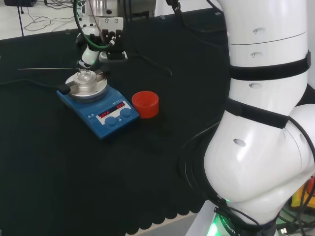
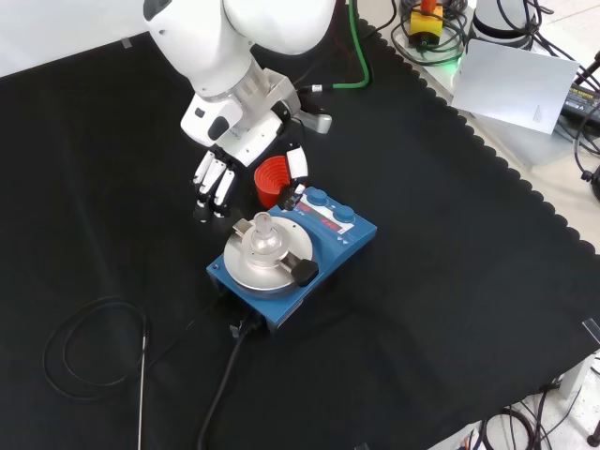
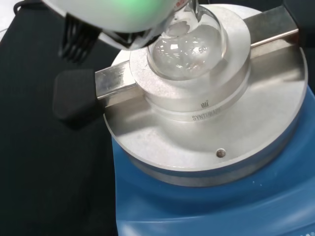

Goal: Turn on the heater.

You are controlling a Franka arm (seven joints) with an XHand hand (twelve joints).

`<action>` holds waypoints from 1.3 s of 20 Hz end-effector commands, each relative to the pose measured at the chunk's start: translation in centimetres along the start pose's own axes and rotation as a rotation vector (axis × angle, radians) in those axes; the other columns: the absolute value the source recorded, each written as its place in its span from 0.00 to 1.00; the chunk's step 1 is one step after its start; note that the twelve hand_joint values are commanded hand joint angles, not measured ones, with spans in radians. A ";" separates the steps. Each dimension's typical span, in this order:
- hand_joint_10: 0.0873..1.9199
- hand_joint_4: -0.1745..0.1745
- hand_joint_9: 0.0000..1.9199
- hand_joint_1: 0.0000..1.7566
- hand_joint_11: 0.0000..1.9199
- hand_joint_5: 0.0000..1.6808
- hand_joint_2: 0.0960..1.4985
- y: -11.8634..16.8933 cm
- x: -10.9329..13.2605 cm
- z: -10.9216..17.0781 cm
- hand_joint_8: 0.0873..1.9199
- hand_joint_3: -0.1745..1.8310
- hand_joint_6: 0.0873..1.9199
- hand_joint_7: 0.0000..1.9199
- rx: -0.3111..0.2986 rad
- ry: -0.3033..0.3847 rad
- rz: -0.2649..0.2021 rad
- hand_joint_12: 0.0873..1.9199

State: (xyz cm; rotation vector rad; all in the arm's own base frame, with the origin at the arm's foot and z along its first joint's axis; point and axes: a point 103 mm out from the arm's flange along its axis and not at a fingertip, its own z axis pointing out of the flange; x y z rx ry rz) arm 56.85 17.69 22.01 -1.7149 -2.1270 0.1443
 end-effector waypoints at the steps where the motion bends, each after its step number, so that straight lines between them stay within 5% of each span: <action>1: 0.34 0.46 0.19 0.55 0.12 0.22 0.33 -2.2 -0.6 -0.9 0.33 0.45 0.12 0.04 -0.036 -0.004 0.015 0.71; 12: 0.33 0.45 0.23 0.54 0.14 0.23 0.34 -9.2 -1.0 -1.7 0.33 0.45 0.10 0.07 -0.085 -0.032 0.056 0.71; 24: 0.30 0.44 0.34 0.54 0.21 0.24 0.35 -16.4 -1.2 1.8 0.34 0.45 0.07 0.16 -0.061 -0.051 0.113 0.69; 26: 0.30 0.43 0.37 0.55 0.22 0.24 0.35 -17.0 -1.1 2.2 0.36 0.45 0.06 0.25 -0.057 -0.049 0.119 0.68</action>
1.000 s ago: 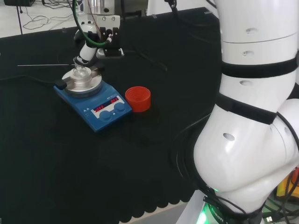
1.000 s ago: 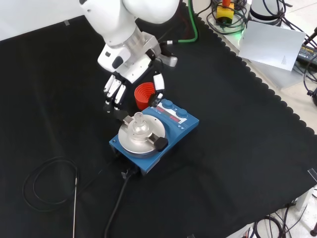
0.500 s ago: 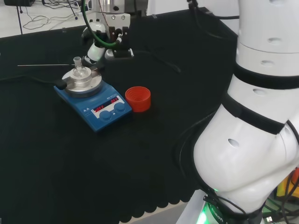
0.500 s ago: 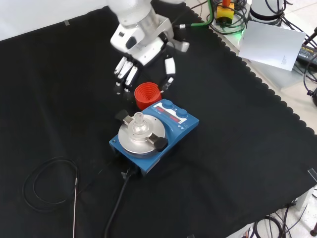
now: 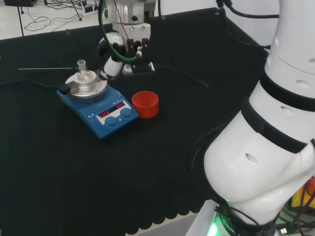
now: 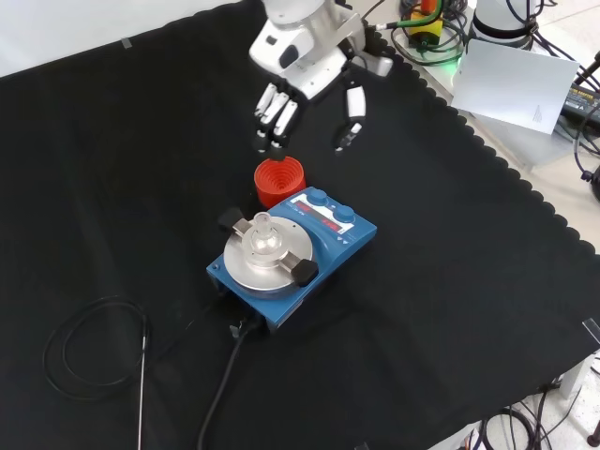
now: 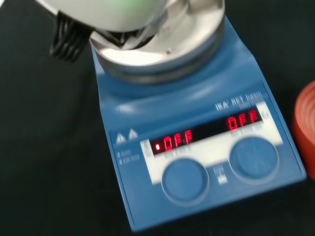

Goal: Turn on the heater.

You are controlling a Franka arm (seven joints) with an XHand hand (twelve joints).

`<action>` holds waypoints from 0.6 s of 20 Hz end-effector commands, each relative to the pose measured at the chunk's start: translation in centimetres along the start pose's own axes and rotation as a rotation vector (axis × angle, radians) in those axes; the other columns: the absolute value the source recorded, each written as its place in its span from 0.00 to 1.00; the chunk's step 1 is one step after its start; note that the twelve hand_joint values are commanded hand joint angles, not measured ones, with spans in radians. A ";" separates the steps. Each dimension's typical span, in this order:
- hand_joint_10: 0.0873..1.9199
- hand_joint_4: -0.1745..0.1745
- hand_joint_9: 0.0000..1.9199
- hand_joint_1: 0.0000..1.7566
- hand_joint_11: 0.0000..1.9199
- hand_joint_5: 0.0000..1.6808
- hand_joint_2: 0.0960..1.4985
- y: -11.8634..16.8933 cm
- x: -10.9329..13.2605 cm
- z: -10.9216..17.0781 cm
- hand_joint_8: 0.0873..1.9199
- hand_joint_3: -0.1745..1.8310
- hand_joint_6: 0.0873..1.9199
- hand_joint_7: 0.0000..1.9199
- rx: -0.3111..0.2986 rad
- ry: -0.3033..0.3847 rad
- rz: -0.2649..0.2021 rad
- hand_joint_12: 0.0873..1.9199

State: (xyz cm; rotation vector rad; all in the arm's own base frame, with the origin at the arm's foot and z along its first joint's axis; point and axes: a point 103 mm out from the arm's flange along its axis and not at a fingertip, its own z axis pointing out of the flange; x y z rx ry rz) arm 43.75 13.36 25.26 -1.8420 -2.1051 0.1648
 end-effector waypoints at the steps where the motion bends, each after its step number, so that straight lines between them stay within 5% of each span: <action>1: 0.30 0.43 0.41 0.55 0.25 0.25 0.35 -3.3 -0.1 1.1 0.37 0.45 0.06 0.31 -0.011 -0.006 0.038 0.67; 5: 0.31 0.37 0.60 0.57 0.40 0.26 0.36 -4.3 0.1 1.4 0.44 0.45 0.05 0.50 -0.007 -0.008 0.047 0.59; 9: 0.31 0.33 0.67 0.58 0.50 0.27 0.38 -5.1 0.3 1.6 0.48 0.44 0.05 0.56 0.001 -0.018 0.054 0.52; 12: 0.52 0.20 0.76 0.65 0.70 0.33 0.42 -5.6 0.4 2.2 0.63 0.44 0.16 0.68 0.024 0.011 0.064 0.45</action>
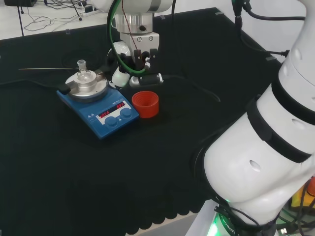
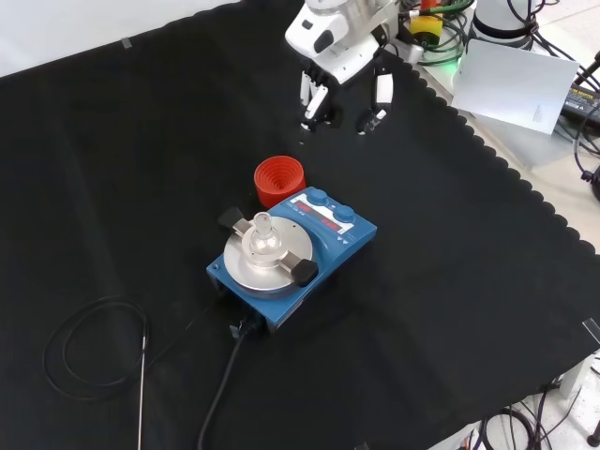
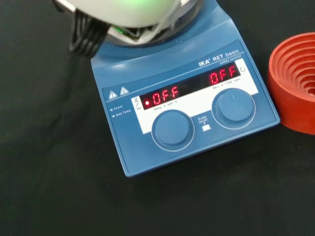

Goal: Turn on the heater.

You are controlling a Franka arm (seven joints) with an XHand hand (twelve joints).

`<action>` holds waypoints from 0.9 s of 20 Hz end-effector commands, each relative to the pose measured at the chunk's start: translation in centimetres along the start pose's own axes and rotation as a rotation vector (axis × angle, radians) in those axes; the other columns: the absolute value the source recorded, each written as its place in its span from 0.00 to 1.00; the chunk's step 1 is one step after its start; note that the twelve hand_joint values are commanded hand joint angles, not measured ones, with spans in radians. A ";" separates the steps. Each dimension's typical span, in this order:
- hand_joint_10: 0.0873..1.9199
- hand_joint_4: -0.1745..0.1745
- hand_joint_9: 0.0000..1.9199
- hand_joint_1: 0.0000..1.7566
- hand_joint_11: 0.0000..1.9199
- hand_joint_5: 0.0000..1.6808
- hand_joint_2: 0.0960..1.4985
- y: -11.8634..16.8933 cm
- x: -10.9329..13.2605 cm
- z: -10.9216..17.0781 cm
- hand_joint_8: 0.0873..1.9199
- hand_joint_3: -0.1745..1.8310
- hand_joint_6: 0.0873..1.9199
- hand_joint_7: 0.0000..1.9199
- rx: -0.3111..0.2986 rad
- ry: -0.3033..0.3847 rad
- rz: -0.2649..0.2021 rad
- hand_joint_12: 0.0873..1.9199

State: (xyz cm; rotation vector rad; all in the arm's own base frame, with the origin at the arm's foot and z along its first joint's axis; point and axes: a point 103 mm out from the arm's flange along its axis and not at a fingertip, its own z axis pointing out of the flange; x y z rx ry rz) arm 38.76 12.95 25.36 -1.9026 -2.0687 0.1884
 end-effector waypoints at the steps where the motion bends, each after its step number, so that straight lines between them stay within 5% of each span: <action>1: 0.55 0.18 0.77 0.67 0.71 0.33 0.43 -0.9 0.2 0.9 0.66 0.45 0.20 0.69 0.037 0.022 0.012 0.44; 6: 0.61 0.16 0.80 0.72 0.69 0.31 0.44 -1.4 0.2 1.6 0.71 0.47 0.31 0.73 0.108 -0.009 0.014 0.49; 10: 0.67 0.26 0.81 0.77 0.63 0.25 0.42 -1.5 0.7 1.9 0.76 0.54 0.36 0.75 0.163 -0.034 0.002 0.59; 18: 0.69 0.34 0.81 0.78 0.62 0.18 0.39 -1.9 1.7 3.5 0.78 0.58 0.36 0.76 0.226 -0.047 -0.017 0.63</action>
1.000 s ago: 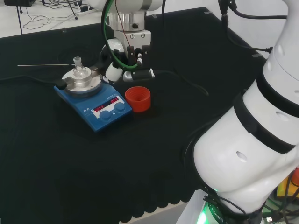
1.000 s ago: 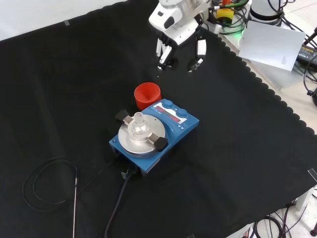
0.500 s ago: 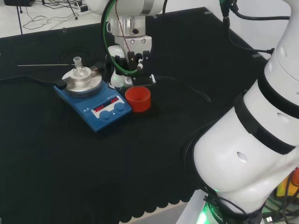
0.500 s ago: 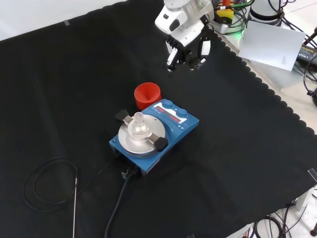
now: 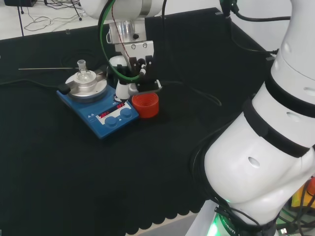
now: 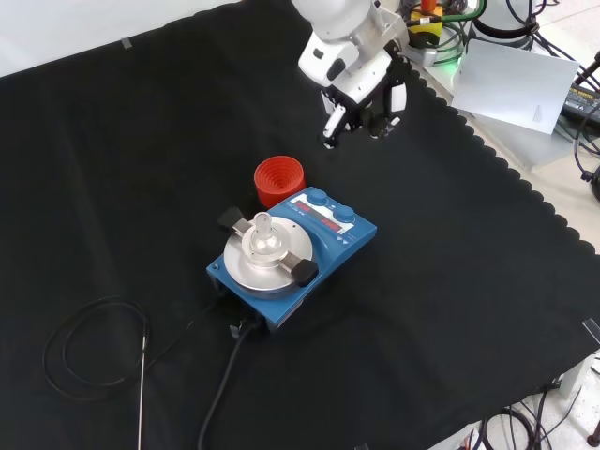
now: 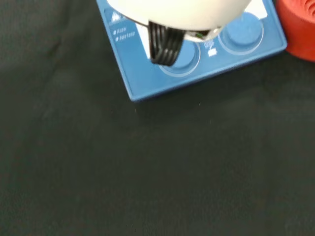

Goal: Turn on the heater.

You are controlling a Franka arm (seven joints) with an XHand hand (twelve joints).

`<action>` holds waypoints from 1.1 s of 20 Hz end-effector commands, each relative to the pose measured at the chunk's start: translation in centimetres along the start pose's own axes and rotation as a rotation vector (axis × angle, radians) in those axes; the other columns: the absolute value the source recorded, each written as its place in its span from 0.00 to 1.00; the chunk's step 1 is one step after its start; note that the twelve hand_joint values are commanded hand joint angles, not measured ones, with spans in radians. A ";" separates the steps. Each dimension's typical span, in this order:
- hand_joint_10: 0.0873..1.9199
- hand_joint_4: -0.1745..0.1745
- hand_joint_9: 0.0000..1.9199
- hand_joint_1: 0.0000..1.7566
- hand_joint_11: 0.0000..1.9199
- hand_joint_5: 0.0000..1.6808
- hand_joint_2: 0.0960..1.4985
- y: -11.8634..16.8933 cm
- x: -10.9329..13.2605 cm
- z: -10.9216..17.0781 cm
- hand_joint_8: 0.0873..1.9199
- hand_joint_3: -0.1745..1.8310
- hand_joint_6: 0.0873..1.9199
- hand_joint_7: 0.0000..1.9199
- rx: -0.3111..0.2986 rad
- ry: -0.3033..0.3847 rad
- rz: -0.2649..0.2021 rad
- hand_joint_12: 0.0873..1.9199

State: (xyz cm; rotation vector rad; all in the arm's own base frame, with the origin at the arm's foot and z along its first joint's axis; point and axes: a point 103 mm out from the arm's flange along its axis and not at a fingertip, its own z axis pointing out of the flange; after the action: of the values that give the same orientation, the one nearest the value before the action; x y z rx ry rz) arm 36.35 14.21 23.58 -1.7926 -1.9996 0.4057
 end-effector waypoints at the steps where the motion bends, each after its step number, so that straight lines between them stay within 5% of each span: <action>1: 0.69 0.34 0.81 0.78 0.62 0.18 0.39 0.0 0.7 1.2 0.78 0.58 0.36 0.76 0.042 -0.014 -0.013 0.63; 22: 0.69 0.36 0.81 0.78 0.62 0.17 0.38 2.7 1.2 5.8 0.78 0.60 0.34 0.76 0.151 -0.053 -0.024 0.63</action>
State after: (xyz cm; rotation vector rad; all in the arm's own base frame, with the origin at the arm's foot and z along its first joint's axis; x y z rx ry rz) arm 35.29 16.15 18.22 -1.6876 -1.9724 0.5762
